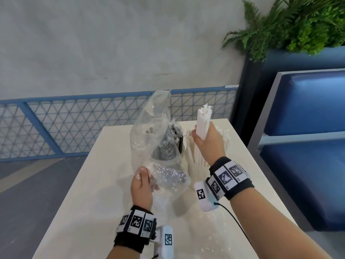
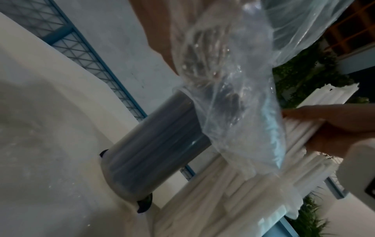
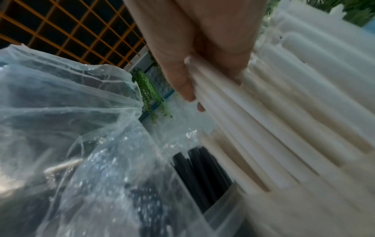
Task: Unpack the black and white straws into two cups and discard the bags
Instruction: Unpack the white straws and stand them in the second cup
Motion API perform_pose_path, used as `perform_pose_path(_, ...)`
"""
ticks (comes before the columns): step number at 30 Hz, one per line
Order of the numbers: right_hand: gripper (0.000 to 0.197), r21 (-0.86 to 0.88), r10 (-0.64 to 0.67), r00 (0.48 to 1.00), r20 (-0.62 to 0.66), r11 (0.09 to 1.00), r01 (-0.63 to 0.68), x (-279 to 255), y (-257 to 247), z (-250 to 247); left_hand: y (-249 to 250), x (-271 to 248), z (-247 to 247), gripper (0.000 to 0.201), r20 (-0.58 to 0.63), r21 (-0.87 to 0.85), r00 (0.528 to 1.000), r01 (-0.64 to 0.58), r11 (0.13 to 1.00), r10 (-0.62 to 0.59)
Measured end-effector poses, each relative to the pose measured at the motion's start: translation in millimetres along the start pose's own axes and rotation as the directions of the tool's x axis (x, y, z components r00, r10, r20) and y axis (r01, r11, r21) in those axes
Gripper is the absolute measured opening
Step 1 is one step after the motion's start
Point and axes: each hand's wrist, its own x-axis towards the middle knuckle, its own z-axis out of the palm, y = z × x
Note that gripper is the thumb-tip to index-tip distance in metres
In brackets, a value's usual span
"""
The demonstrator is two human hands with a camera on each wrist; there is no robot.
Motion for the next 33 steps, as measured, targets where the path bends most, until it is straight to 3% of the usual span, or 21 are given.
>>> perform_pose_path(4,0.039,0.167,-0.178,0.971,-0.160,0.965,0.204,1,-10,-11,-2,-4,-3,0.037,0.014,0.032,1.000,0.012,0.999,-0.013)
perform_pose_path(6,0.028,0.056,-0.194,0.979,-0.067,0.979,0.198,-2,-6,-8,-3,-7,-3,0.038,0.019,0.036,1.000,0.013,0.999,-0.014)
perform_pose_path(9,0.009,-0.089,-0.075,0.994,0.083,0.993,0.083,-9,15,-2,-3,-12,-3,0.040,0.026,0.025,0.999,0.032,0.999,-0.032)
perform_pose_path(11,0.009,-0.129,-0.078,0.991,0.111,0.987,0.092,-10,23,-3,-3,-16,-3,0.039,0.037,-0.008,0.997,0.063,0.998,-0.063)
perform_pose_path(13,0.032,-0.181,-0.209,0.976,0.058,0.959,0.216,-16,24,-7,-3,-21,-7,0.039,0.052,-0.022,0.995,0.087,0.996,-0.086)
perform_pose_path(15,0.047,-0.220,-0.374,0.924,-0.079,0.910,0.350,-33,17,-11,-2,-25,-10,0.039,0.059,-0.039,0.994,0.100,0.994,-0.097)
perform_pose_path(17,0.040,-0.229,-0.467,0.873,-0.140,0.873,0.430,-58,14,-15,-2,-30,-12,0.039,0.056,-0.063,0.993,0.108,0.992,-0.104)
perform_pose_path(18,0.033,-0.205,-0.471,0.875,-0.110,0.872,0.444,-71,18,-16,-2,-32,-13,0.040,0.055,-0.071,0.993,0.107,0.992,-0.103)
perform_pose_path(20,0.026,-0.112,-0.377,0.926,0.025,0.919,0.377,-95,33,-17,-2,-36,-12,0.042,0.044,-0.078,0.994,0.100,0.992,-0.097)
perform_pose_path(23,0.043,-0.087,-0.032,0.976,0.217,0.995,0.052,-121,61,-17,-4,-43,-13,0.042,0.021,-0.085,0.991,0.132,0.988,-0.130)
perform_pose_path(25,0.059,0.004,0.199,0.912,0.360,0.977,-0.215,-130,70,-21,-7,-49,-12,0.042,0.023,-0.065,0.990,0.144,0.987,-0.143)
perform_pose_path(27,0.068,0.138,0.272,0.840,0.469,0.917,-0.374,-135,74,-23,-10,-55,-10,0.041,0.048,-0.055,0.987,0.153,0.987,-0.150)
perform_pose_path(29,0.061,0.185,0.263,0.829,0.493,0.900,-0.395,-138,75,-21,-15,-63,-6,0.037,0.066,-0.015,0.985,0.164,0.986,-0.163)
perform_pose_path(32,0.026,0.143,0.260,0.893,0.368,0.933,-0.331,-139,74,-21,-18,-67,-7,0.012,0.056,0.033,0.982,0.178,0.983,-0.180)
perform_pose_path(33,0.021,0.133,0.264,0.895,0.359,0.935,-0.330,-138,75,-24,-20,-64,-11,0.021,0.025,0.013,0.980,0.196,0.981,-0.196)
